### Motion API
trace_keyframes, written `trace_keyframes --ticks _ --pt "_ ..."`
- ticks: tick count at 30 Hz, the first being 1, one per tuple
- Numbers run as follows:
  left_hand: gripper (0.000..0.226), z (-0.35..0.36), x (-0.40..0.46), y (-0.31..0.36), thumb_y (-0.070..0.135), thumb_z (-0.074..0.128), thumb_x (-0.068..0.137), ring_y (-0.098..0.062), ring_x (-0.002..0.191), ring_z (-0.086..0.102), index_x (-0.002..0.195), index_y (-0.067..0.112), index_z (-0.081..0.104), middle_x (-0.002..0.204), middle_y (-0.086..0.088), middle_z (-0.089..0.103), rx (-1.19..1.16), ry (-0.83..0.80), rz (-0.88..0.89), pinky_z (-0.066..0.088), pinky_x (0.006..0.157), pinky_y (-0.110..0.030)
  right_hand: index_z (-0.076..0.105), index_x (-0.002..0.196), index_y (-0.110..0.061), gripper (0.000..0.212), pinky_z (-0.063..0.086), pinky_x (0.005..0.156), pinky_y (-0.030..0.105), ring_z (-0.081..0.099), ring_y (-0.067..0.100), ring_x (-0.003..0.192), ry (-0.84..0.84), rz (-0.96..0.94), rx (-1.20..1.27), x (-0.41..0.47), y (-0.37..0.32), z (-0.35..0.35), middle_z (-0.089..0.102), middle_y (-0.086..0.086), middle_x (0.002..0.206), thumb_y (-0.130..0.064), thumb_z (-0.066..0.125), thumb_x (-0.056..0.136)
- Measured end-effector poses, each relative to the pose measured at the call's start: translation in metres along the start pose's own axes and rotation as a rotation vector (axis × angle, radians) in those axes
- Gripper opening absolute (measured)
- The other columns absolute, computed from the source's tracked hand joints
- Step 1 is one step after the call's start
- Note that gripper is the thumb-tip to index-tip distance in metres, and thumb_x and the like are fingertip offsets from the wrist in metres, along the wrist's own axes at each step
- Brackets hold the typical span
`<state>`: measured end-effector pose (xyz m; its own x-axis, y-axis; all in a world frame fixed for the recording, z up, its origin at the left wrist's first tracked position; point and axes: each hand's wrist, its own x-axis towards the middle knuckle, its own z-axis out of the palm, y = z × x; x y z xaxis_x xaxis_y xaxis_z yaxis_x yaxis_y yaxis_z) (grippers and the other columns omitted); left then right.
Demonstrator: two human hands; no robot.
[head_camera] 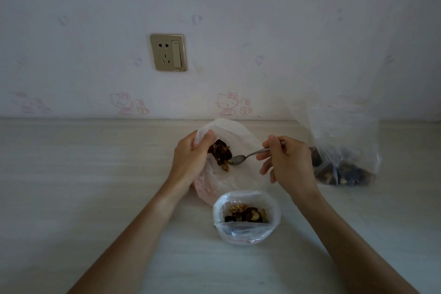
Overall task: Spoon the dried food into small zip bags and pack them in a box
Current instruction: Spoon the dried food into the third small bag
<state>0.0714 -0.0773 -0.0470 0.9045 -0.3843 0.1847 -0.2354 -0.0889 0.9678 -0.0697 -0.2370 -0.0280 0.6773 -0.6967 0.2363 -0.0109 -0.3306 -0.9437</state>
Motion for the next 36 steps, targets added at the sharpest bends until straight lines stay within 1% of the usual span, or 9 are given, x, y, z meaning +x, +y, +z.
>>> trace_keyframes --ticks 4,8,12,18,23,28,30,32,36 --pt "0.019 0.001 -0.001 0.004 0.045 0.060 0.103 0.006 0.106 0.071 0.104 0.034 0.076 0.104 0.019 0.079 -0.066 -0.077 0.015 0.052 0.081 -0.012 0.069 0.097 -0.008 0.027 0.048 0.038 0.029 0.070 0.026 0.052 -0.082 0.157 0.159 0.002 0.001 0.003 0.078 0.005 0.077 -0.026 0.052 0.108" --pt "0.018 0.001 -0.004 0.008 0.041 0.057 0.105 0.004 0.105 0.071 0.110 0.038 0.074 0.107 0.019 0.078 -0.082 -0.105 0.054 0.054 0.077 -0.009 0.070 0.102 -0.008 0.025 0.049 0.038 0.028 0.072 0.027 0.057 -0.190 0.182 0.202 0.000 0.001 0.003 0.080 0.004 0.087 -0.027 0.053 0.107" --pt "0.019 0.001 -0.003 0.008 0.041 0.055 0.106 -0.001 0.101 0.074 0.109 0.037 0.073 0.106 0.015 0.079 -0.082 -0.108 0.061 0.055 0.079 -0.015 0.071 0.102 -0.012 0.019 0.050 0.038 0.029 0.073 0.027 0.059 -0.269 0.200 0.206 -0.002 0.000 0.005 0.080 0.002 0.092 -0.024 0.056 0.106" --pt "0.022 0.001 -0.002 0.003 0.040 0.058 0.105 -0.008 0.100 0.075 0.113 0.028 0.075 0.105 0.008 0.080 -0.096 -0.083 0.017 0.058 0.086 -0.028 0.070 0.106 -0.006 0.023 0.049 0.038 0.029 0.072 0.027 0.059 -0.248 0.241 0.258 -0.001 0.001 0.001 0.080 0.007 0.091 -0.023 0.054 0.107" --pt "0.023 0.001 -0.003 0.003 0.042 0.059 0.104 -0.007 0.097 0.075 0.111 0.027 0.075 0.103 0.007 0.080 -0.052 -0.093 -0.006 0.059 0.083 -0.028 0.067 0.107 -0.003 0.028 0.049 0.040 0.030 0.071 0.027 0.059 -0.205 0.296 0.273 0.000 0.002 -0.001 0.079 0.011 0.086 -0.021 0.047 0.110" --pt "0.017 -0.002 -0.005 0.009 0.038 0.067 0.100 -0.008 0.091 0.076 0.107 0.025 0.075 0.098 0.007 0.080 -0.070 -0.074 -0.009 0.058 0.074 -0.023 0.066 0.105 -0.001 0.031 0.049 0.040 0.031 0.070 0.027 0.057 -0.170 0.297 0.308 -0.001 -0.002 -0.005 0.078 0.013 0.083 -0.024 0.045 0.110" --pt "0.019 -0.006 -0.006 0.015 0.037 0.072 0.096 -0.006 0.095 0.076 0.112 0.028 0.072 0.102 0.012 0.079 -0.075 -0.085 -0.021 0.059 0.077 -0.024 0.066 0.104 -0.001 0.033 0.049 0.040 0.031 0.070 0.027 0.057 -0.157 0.292 0.329 -0.002 -0.003 -0.006 0.077 0.014 0.083 -0.025 0.044 0.111" --pt "0.024 -0.010 -0.006 0.021 0.034 0.075 0.093 -0.004 0.100 0.074 0.116 0.031 0.070 0.106 0.015 0.078 -0.065 -0.070 -0.012 0.059 0.085 -0.028 0.066 0.104 0.000 0.034 0.049 0.041 0.031 0.070 0.027 0.058 -0.155 0.283 0.352 -0.002 -0.005 -0.008 0.077 0.014 0.083 -0.025 0.043 0.111" --pt "0.041 -0.018 -0.013 0.035 0.030 0.080 0.090 -0.002 0.125 0.063 0.128 0.029 0.066 0.129 0.015 0.070 -0.077 -0.068 0.018 0.052 0.106 -0.032 0.066 0.103 0.000 0.034 0.050 0.041 0.030 0.071 0.027 0.060 -0.159 0.248 0.419 -0.004 -0.010 -0.016 0.077 0.016 0.084 -0.025 0.044 0.111"
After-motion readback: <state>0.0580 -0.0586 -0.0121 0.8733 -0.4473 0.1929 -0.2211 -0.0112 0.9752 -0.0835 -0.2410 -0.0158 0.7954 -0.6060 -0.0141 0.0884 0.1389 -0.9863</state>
